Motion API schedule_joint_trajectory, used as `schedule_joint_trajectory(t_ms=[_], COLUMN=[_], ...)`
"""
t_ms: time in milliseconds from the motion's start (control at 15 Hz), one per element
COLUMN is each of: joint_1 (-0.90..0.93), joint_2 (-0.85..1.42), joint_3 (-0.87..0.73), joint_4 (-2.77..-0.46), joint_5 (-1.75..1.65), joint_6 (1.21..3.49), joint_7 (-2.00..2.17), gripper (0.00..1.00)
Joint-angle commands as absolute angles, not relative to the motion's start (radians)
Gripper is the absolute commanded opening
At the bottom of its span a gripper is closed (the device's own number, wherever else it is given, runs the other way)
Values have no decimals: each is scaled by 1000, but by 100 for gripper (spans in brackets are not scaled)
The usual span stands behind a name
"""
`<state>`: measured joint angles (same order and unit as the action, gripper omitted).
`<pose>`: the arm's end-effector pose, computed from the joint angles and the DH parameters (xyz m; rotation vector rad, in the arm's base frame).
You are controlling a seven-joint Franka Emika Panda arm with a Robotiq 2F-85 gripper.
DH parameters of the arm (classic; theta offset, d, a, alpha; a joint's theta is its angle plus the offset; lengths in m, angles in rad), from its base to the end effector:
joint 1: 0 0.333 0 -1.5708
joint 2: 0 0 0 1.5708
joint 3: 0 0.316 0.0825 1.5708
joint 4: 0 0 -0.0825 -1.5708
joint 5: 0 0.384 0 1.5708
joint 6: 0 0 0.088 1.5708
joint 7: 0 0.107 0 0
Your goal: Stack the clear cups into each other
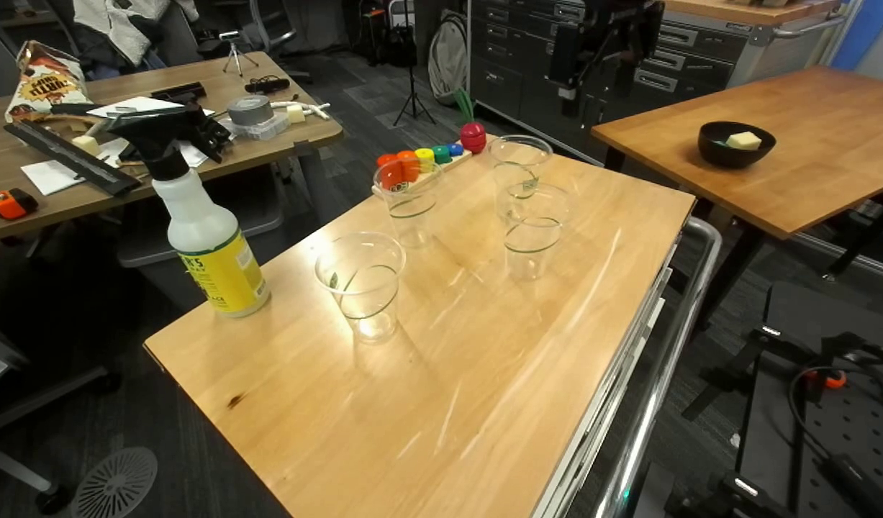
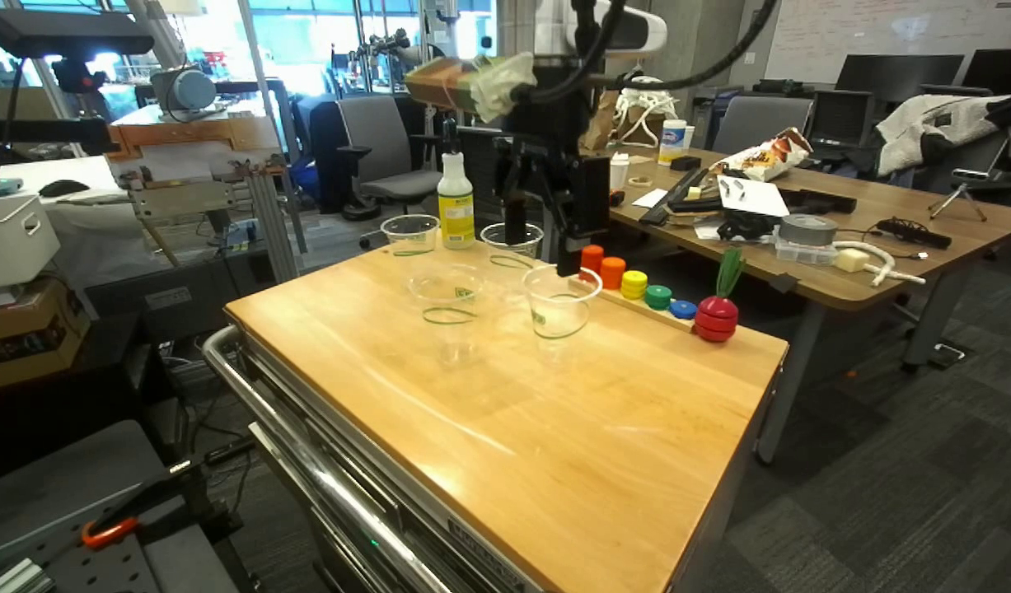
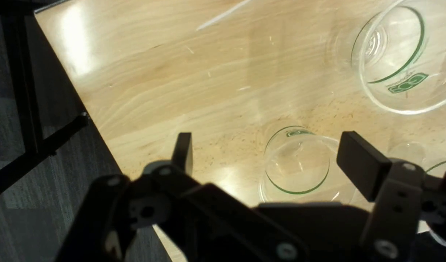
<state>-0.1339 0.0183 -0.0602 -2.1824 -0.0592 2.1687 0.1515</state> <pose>0.5213 -0.1048 0.3782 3.0550 -0.4797 -0.0511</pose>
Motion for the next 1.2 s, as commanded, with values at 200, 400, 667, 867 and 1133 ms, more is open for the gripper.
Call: schedule_joint_trajectory(t_ms=[200,400,667,867,1133], joint_1=[-122,-120,-117,-116,-117], joint_2=[232,292,342,351,345], joint_3=[-97,-104,-107,-109,-112], joint_4=[-2044,-1998,-1955,-1945,-1956], joint_5=[-35,-19,0,16,33], joint_6=[2309,2330,2322,2310,2314], joint_7=[213,242,269,288,313], gripper=[100,100,72,53,21])
